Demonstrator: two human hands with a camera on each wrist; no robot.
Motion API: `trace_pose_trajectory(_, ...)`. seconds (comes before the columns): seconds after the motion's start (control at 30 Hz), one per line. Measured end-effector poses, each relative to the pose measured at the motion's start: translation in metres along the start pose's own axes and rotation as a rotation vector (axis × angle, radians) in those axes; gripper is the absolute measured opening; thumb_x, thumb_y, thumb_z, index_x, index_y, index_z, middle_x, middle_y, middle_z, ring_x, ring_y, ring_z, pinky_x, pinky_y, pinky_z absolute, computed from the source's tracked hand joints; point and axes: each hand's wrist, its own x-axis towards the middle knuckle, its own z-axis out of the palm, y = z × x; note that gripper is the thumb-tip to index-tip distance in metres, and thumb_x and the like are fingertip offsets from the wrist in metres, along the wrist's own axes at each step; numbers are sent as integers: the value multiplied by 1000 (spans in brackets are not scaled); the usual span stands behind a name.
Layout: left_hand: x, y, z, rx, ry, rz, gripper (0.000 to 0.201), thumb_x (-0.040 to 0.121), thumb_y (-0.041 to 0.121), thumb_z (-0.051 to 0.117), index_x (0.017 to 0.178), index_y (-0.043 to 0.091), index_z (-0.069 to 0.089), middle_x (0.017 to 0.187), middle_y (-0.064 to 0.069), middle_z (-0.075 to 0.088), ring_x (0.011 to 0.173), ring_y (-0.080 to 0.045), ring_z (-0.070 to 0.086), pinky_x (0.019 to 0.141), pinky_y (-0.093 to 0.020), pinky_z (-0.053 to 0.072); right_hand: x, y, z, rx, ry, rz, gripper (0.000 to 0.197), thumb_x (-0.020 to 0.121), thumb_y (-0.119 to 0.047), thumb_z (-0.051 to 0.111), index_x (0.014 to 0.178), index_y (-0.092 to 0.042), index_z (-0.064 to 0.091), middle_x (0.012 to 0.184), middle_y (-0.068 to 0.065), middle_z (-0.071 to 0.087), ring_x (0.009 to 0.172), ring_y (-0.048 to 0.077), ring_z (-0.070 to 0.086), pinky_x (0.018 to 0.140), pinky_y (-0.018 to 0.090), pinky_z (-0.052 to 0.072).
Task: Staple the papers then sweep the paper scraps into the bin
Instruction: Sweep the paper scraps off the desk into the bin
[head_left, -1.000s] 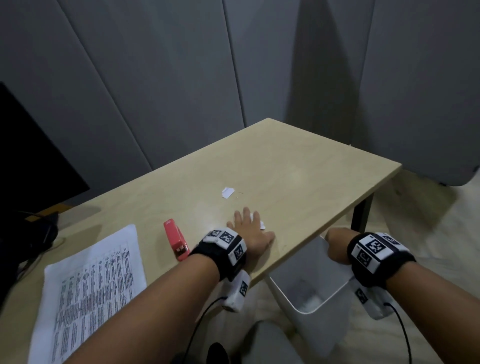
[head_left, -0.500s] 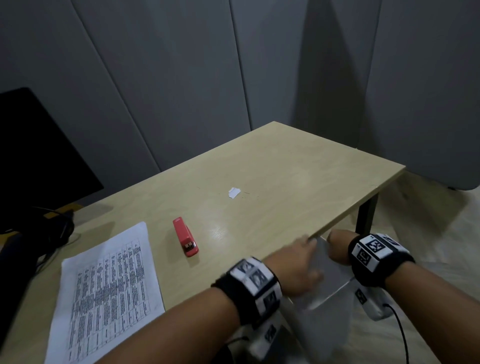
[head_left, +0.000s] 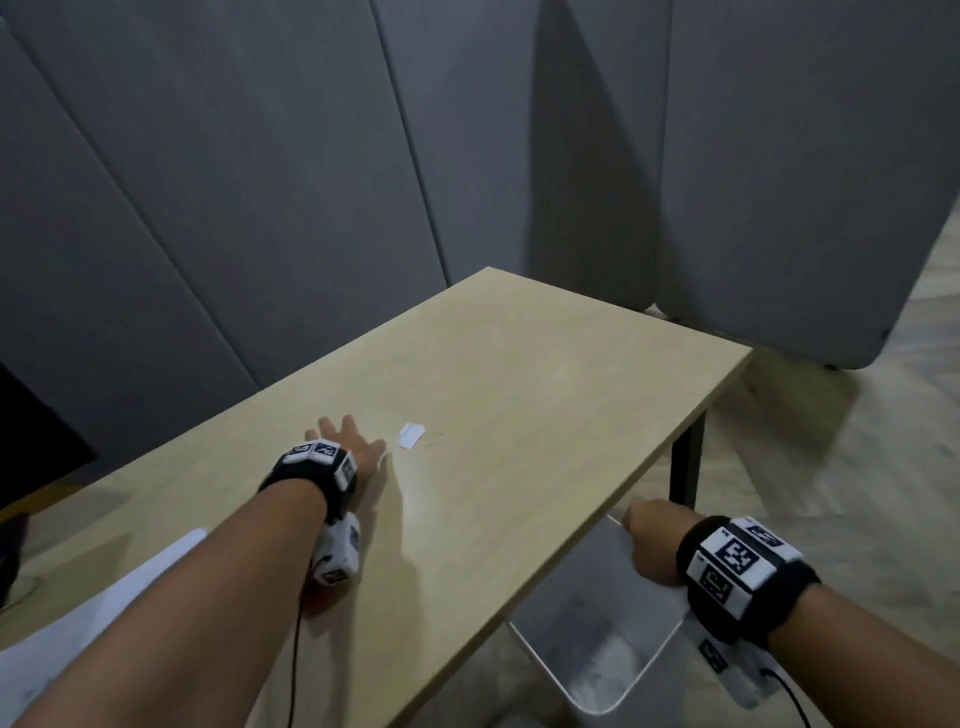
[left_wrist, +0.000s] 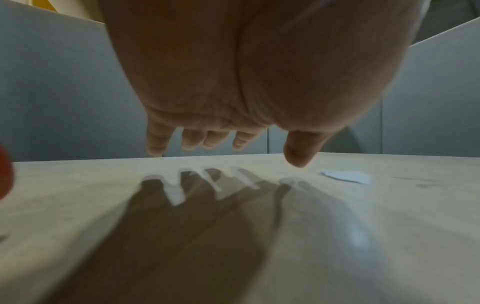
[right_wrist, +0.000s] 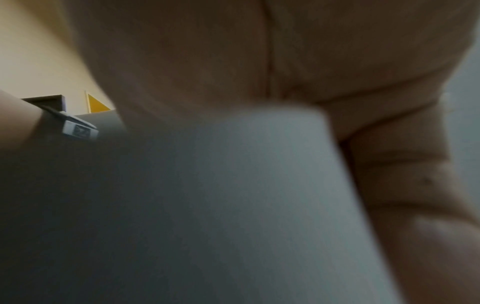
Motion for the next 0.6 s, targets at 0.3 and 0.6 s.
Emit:
trace_pose_trajectory(0.3, 1, 31, 0, 1, -41, 92, 86, 90, 63, 39, 152, 5, 23, 160, -18, 16, 144, -43, 24, 114, -50, 26, 8, 7, -5, -14, -2, -22, 24, 87, -8, 45, 103, -9, 62, 109, 11, 65, 100, 28, 63, 79, 33, 53)
trace_pose_trajectory(0.6, -137, 102, 25, 52, -160, 635, 74, 102, 46, 32, 157, 7, 1, 166, -9, -9, 153, -31, -6, 122, -51, 7, 3, -7, -10, -51, -47, -15, 28, 90, -11, 46, 109, -3, 66, 107, 13, 65, 97, 29, 63, 74, 31, 48)
